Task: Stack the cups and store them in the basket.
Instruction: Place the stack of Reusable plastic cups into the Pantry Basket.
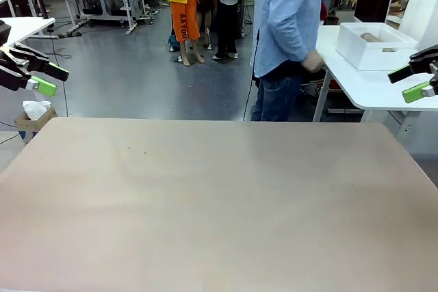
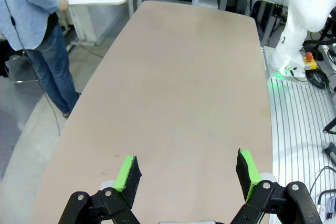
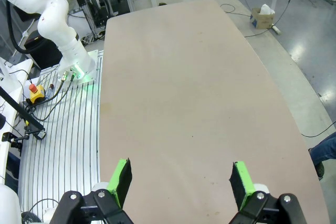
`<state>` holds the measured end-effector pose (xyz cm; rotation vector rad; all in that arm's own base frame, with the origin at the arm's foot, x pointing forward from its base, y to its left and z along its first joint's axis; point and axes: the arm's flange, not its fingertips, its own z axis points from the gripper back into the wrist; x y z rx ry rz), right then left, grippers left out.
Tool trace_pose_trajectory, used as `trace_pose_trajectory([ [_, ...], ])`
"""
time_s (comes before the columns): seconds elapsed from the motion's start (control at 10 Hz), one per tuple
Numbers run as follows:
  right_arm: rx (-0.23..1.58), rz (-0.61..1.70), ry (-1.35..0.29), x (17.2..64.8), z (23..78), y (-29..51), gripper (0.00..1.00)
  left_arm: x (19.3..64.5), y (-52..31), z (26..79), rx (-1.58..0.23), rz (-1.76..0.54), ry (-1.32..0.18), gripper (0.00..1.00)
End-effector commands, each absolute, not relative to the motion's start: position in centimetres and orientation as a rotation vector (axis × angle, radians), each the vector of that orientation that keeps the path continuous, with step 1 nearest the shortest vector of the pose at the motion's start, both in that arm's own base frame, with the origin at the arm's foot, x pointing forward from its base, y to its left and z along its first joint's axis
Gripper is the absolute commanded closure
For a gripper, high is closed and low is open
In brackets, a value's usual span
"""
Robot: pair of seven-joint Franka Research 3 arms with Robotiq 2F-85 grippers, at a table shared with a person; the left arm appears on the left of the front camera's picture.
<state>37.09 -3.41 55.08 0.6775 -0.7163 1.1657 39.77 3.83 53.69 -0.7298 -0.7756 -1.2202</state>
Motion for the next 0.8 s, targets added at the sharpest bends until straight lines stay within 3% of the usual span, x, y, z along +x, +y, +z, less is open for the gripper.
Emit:
trace_pose_trajectory([
  [0.0,0.682,1.169,-0.721,37.22,55.30,-3.46,0.00,39.77,3.74,53.79,-0.736,-1.217,-0.772,0.04],
  [0.7,0.682,1.169,-0.721,37.22,55.30,-3.46,0.00,39.77,3.74,53.79,-0.736,-1.217,-0.772,0.04],
])
